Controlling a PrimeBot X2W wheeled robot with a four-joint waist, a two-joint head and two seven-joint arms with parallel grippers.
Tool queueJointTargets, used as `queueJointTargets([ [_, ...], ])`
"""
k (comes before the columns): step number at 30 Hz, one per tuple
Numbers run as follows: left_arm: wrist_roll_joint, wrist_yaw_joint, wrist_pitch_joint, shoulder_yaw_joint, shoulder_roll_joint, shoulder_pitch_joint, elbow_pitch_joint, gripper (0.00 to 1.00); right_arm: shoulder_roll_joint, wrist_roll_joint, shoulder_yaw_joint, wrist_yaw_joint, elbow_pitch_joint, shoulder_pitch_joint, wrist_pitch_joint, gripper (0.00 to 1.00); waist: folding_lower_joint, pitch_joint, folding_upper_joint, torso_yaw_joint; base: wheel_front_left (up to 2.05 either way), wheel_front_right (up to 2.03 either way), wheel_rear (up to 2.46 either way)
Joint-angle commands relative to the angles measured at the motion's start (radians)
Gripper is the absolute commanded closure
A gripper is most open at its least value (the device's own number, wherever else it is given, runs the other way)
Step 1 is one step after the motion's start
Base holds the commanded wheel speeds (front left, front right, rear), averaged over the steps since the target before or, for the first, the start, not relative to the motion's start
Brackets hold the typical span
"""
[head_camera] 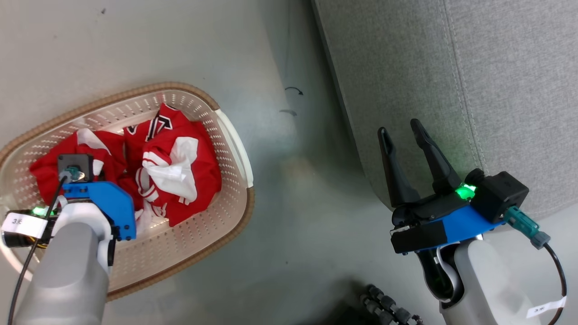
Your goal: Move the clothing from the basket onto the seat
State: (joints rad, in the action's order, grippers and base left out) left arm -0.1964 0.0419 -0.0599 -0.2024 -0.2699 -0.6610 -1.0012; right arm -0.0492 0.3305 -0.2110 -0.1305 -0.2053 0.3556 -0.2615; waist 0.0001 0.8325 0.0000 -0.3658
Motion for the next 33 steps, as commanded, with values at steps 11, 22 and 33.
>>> queueJointTargets([
  [11, -0.025, -0.026, 0.048, -0.03, 0.079, 0.037, -0.039, 1.0, -0.002, -0.08, 0.038, 0.0, -0.036, -0.024, -0.005, 0.0, -0.0001, -0.197, 0.0, 0.077, 0.0, 0.0, 0.0],
  [22, -0.017, -0.091, 0.138, -0.1, 0.159, 0.072, -0.066, 1.0, -0.003, -0.145, 0.065, 0.0, -0.08, -0.091, -0.005, 0.0, -0.0001, -0.442, 0.0, 0.166, 0.0, 0.0, 0.0],
  [33, -0.052, -0.155, 0.236, -0.16, 0.205, 0.066, -0.032, 1.0, -0.003, -0.192, 0.087, 0.0, -0.111, -0.164, 0.011, 0.0, -0.0001, -0.63, 0.0, 0.228, 0.0, 0.0, 0.0],
])
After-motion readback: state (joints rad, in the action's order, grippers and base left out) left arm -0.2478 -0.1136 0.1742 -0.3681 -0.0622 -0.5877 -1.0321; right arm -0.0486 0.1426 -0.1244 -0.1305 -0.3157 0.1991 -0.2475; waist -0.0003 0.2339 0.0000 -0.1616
